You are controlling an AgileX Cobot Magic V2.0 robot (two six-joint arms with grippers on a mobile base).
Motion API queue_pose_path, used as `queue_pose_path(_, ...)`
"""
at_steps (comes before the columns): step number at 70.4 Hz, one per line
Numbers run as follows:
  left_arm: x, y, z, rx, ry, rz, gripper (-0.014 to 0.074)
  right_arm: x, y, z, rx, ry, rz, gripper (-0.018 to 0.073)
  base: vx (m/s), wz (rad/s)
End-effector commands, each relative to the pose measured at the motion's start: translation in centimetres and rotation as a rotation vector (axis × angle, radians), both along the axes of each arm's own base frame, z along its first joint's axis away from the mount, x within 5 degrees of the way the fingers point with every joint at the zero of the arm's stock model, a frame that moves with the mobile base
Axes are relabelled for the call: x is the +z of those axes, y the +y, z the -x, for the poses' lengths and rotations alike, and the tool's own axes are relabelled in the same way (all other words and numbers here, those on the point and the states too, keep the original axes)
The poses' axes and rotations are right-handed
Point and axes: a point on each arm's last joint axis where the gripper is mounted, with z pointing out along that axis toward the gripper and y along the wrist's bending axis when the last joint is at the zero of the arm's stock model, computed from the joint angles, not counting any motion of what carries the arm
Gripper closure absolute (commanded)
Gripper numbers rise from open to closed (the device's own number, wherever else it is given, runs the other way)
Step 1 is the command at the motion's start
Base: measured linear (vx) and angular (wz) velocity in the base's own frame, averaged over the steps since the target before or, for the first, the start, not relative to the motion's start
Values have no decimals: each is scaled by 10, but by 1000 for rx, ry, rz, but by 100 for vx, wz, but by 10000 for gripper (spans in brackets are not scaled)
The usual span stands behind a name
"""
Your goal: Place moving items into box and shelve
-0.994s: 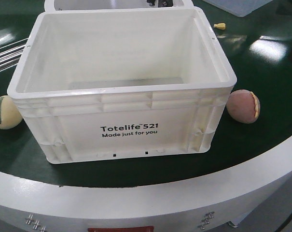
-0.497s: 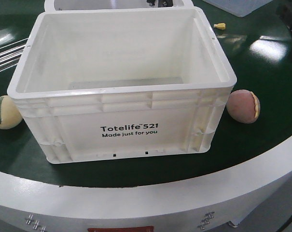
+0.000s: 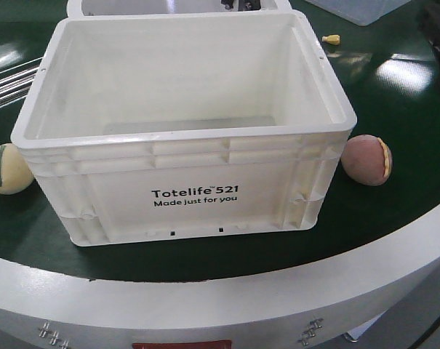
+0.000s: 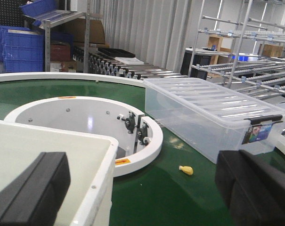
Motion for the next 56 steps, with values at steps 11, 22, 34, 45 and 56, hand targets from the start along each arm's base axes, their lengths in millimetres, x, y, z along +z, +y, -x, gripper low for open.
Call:
queue_pose_path(11,18,17,12,100,-50,-4,37,16,-30,3,-173,-68,-1,-101,0,0)
queue_pose_path(22,19,18,14,106,-54,-27,37,18,-41,7,-237,-87,1,-90,0,0)
queue_pose_path(34,19,18,12,104,-62,-23,37,17,-37,6,-210,-74,-47,-70,0,0)
queue_pose_path(45,25,17,2,92,-118,7,37,14,-35,-6,-202,-7,-114,-58,0,0)
queue_pose_path(56,27,19,-20,97,-75,53,37,16,-36,-33,-216,104,-122,-50,0,0)
